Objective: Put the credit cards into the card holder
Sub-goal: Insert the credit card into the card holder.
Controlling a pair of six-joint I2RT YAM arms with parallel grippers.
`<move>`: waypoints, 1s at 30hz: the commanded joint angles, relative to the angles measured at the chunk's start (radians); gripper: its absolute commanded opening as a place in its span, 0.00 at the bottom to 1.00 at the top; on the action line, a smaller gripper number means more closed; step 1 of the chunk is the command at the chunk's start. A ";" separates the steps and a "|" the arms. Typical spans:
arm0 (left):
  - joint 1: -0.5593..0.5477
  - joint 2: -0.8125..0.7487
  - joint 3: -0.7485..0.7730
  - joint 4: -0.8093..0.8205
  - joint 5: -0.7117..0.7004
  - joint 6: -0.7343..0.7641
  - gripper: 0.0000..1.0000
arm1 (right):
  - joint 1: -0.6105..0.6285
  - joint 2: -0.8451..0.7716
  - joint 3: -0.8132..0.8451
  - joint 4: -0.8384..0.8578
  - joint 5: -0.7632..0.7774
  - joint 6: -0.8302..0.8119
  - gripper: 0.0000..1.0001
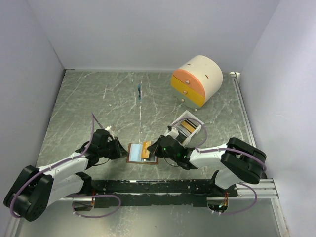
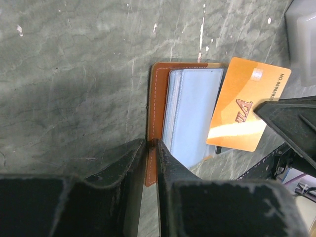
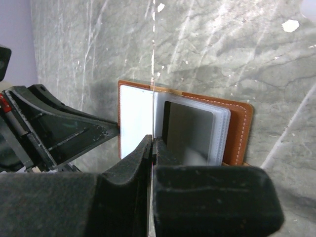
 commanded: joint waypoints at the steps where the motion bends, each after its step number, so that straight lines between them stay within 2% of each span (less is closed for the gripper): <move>1: 0.004 0.018 -0.020 -0.037 0.008 0.012 0.26 | 0.005 0.023 -0.035 0.031 0.034 0.029 0.00; 10: 0.004 0.020 -0.020 -0.035 0.005 0.008 0.26 | 0.011 -0.005 -0.054 0.025 0.053 0.032 0.00; 30: 0.005 0.023 -0.033 -0.017 0.007 0.000 0.25 | 0.054 0.051 -0.067 0.106 0.060 0.075 0.00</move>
